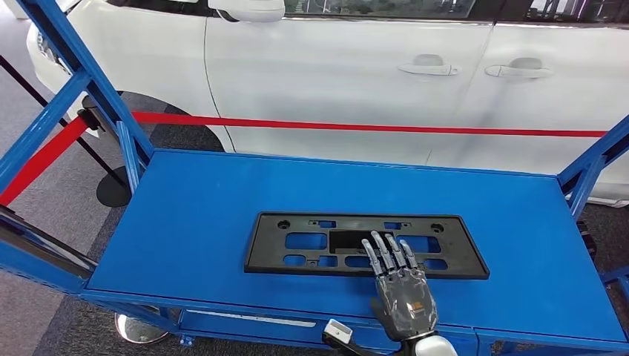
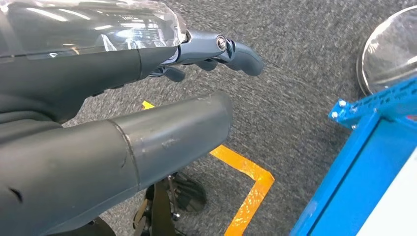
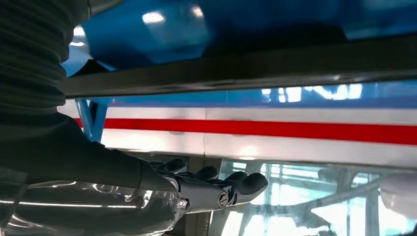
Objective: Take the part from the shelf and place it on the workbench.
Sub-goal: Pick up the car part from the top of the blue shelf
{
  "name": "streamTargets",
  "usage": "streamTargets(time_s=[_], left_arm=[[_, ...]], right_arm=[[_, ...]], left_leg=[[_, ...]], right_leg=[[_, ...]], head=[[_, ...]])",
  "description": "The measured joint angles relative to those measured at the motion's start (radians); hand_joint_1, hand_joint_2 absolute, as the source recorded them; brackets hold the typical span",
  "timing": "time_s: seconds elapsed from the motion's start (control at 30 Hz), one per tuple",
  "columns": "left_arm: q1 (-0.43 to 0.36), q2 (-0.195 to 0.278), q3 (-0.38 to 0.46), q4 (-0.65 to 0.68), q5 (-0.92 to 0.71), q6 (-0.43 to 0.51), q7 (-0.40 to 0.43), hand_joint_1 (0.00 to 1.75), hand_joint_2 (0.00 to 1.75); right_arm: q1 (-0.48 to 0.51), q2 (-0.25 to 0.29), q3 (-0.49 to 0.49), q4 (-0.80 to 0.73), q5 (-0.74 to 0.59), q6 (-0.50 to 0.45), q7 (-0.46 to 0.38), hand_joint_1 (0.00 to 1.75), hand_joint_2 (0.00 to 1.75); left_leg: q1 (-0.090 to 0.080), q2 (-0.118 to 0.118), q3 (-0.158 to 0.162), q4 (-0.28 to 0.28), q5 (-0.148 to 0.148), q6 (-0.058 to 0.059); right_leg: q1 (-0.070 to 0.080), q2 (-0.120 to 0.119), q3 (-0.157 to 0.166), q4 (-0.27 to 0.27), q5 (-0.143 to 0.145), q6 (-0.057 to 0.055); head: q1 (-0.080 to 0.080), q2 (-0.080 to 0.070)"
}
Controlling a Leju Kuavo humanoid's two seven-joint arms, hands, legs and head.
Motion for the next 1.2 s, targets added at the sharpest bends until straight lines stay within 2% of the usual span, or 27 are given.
streamTargets(time_s=[0.3, 0.63, 0.77, 0.9, 1.2], left_arm=[[-0.001, -0.001, -0.022, -0.001, -0.013, -0.006, 0.001, 0.00, 0.00], [-0.002, -0.001, -0.057, -0.002, -0.034, -0.032, 0.001, 0.00, 0.00], [-0.001, 0.000, -0.068, -0.002, -0.037, -0.032, 0.001, 0.00, 0.00], [-0.001, 0.000, -0.075, -0.002, -0.040, -0.034, 0.000, 0.00, 0.00], [0.000, 0.001, -0.079, -0.003, -0.032, -0.027, -0.003, 0.00, 0.00]], right_arm=[[-0.086, 0.055, 0.011, 0.144, 0.008, 0.018, 0.008, 0.00, 1.75], [-0.279, 0.179, 0.017, 0.388, 0.009, 0.021, 0.036, 0.00, 1.75], [-0.338, 0.212, 0.017, 0.467, -0.006, 0.023, 0.042, 0.00, 1.75], [-0.369, 0.226, 0.016, 0.515, -0.018, 0.024, 0.050, 1.75, 1.75], [-0.367, 0.234, -0.005, 0.558, -0.115, 0.012, 0.017, 1.75, 1.75]], left_leg=[[0.001, 0.000, 0.000, 0.000, 0.000, 0.000], [0.001, 0.001, 0.005, 0.000, 0.000, 0.000], [0.001, 0.001, 0.006, 0.000, 0.000, 0.000], [0.001, 0.001, 0.006, 0.000, 0.000, 0.000], [0.001, 0.001, 0.007, 0.000, 0.000, 0.000]], right_leg=[[0.000, 0.000, 0.001, 0.000, -0.001, -0.001], [0.000, 0.001, 0.005, 0.000, -0.001, -0.001], [0.001, 0.001, 0.006, 0.000, -0.001, -0.001], [0.001, 0.001, 0.006, 0.000, -0.001, -0.001], [0.000, 0.000, 0.007, 0.000, -0.001, -0.001]], head=[[0.000, 0.000], [0.000, 0.000], [0.000, 0.000], [0.000, 0.000], [0.000, 0.000]])
